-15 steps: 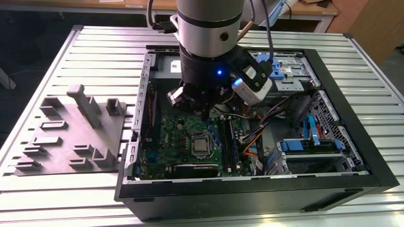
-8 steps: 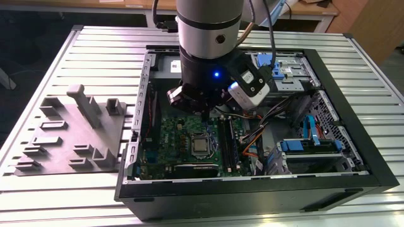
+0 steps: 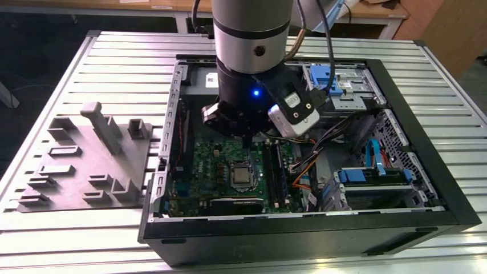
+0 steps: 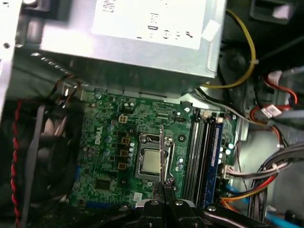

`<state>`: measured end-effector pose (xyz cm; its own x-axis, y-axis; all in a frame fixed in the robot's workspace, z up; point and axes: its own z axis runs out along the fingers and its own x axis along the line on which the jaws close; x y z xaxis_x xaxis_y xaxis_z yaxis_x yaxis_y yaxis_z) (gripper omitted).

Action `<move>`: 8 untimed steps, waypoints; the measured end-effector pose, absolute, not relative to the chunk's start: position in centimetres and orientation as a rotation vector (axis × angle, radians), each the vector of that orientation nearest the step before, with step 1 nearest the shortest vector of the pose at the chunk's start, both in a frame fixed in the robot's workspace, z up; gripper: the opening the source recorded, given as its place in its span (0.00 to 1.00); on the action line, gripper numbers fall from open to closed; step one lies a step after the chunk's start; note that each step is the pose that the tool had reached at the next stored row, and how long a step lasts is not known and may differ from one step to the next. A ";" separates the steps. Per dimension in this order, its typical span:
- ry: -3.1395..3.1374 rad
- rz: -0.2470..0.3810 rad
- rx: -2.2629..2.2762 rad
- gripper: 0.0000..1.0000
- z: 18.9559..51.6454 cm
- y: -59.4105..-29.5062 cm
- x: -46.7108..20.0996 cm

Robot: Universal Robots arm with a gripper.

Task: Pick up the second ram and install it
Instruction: 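Insert the second ram into the second slot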

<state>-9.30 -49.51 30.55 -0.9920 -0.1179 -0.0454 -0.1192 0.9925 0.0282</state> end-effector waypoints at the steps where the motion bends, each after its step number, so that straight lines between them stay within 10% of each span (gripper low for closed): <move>1: 3.093 0.047 -0.156 0.12 30.5 -49.5 -9.3; 8: 3.096 0.045 -0.047 0.12 30.4 -49.5 -9.3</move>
<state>-9.30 -49.51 30.40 -0.9985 -0.0300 -0.0454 -0.0313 0.9991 0.0281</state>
